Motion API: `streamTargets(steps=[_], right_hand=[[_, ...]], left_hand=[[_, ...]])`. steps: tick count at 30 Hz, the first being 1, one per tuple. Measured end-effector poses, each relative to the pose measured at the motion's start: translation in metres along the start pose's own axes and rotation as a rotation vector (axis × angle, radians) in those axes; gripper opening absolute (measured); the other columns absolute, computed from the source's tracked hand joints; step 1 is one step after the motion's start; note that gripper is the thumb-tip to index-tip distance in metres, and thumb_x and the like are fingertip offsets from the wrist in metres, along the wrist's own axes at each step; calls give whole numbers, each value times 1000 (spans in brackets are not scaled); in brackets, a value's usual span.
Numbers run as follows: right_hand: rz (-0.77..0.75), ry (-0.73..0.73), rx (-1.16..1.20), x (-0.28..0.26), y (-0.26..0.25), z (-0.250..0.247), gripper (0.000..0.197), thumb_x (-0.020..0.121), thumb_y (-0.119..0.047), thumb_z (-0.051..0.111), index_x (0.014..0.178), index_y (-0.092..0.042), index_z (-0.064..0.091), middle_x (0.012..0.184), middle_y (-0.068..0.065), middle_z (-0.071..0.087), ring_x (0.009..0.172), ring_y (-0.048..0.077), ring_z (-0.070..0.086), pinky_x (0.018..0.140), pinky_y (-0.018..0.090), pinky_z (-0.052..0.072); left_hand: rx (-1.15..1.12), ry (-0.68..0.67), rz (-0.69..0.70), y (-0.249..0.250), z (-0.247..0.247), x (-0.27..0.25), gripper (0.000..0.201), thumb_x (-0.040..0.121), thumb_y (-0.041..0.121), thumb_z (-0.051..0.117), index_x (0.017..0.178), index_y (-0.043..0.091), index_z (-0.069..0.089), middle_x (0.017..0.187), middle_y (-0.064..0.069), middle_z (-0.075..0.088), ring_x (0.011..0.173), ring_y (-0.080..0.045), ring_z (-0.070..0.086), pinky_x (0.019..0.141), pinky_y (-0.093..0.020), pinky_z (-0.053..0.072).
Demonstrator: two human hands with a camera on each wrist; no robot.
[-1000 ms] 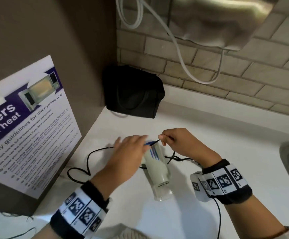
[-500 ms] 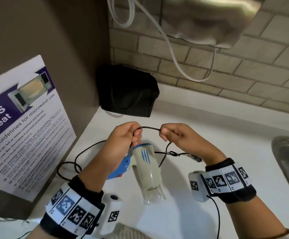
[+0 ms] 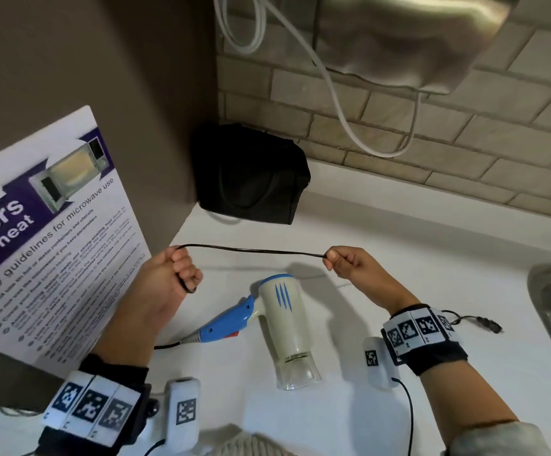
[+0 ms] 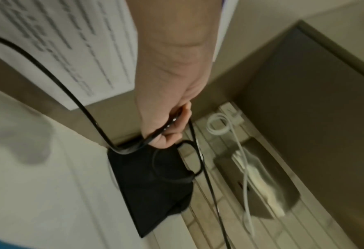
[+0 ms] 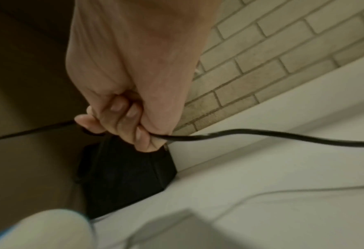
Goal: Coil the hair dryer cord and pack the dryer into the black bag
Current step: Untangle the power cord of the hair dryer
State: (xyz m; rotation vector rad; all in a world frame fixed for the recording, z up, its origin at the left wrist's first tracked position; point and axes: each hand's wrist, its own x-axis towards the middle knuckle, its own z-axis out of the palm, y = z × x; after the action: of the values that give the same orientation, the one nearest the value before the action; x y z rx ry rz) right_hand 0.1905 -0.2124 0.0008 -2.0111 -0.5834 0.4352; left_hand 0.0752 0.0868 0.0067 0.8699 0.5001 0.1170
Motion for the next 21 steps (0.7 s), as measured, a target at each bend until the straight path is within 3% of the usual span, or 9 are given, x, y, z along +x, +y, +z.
streamTargets(steps=[5,8,11,16,17,19,21], right_hand=[[58,49,2,3,23,-3,33,102,-24,41,73,-14,54,57,-11,32,55,9,26,56,22,23],[54,76,4,7,31,-3,33,99,-32,42,73,-15,55,59,-7,29,56,12,22,55,25,20],[82,100,-5,8,41,-6,33,98,-33,42,72,-17,54,59,-6,29,58,15,22,55,27,20],[187,195,-51,9,59,-15,34,101,-24,42,71,-15,55,52,-14,32,52,8,26,55,23,24],[219,227,-73,9,61,-16,35,101,-24,42,69,-16,55,53,-11,31,52,9,26,54,24,24],[290,293,-133,10,62,-18,36,101,-25,42,68,-16,55,54,-6,31,52,12,27,53,26,24],[337,321,-205,11,56,-18,36,101,-24,40,69,-15,55,54,-4,33,52,15,29,51,27,25]], left_hand=[[7,54,-28,-13,-16,11,40,92,-2,17,63,21,33,40,11,39,35,-5,37,63,-23,31],[-8,67,-45,-15,-23,16,39,93,1,17,63,21,33,40,13,39,34,-4,39,63,-24,28],[-15,113,-34,-15,-30,18,42,89,-7,14,63,21,31,39,13,39,33,-4,37,61,-22,25],[-38,180,-23,-19,-43,22,44,89,-10,14,63,23,27,43,13,37,32,-2,35,64,-21,27],[-5,191,-31,-20,-43,23,44,89,-10,13,63,22,27,46,11,37,31,-2,36,62,-19,29],[146,223,-52,-22,-40,24,43,88,-11,13,62,19,29,45,9,37,29,-3,35,47,-14,32],[467,230,-55,-22,-34,23,38,88,-7,19,59,13,32,42,1,37,28,-7,33,36,-14,25]])
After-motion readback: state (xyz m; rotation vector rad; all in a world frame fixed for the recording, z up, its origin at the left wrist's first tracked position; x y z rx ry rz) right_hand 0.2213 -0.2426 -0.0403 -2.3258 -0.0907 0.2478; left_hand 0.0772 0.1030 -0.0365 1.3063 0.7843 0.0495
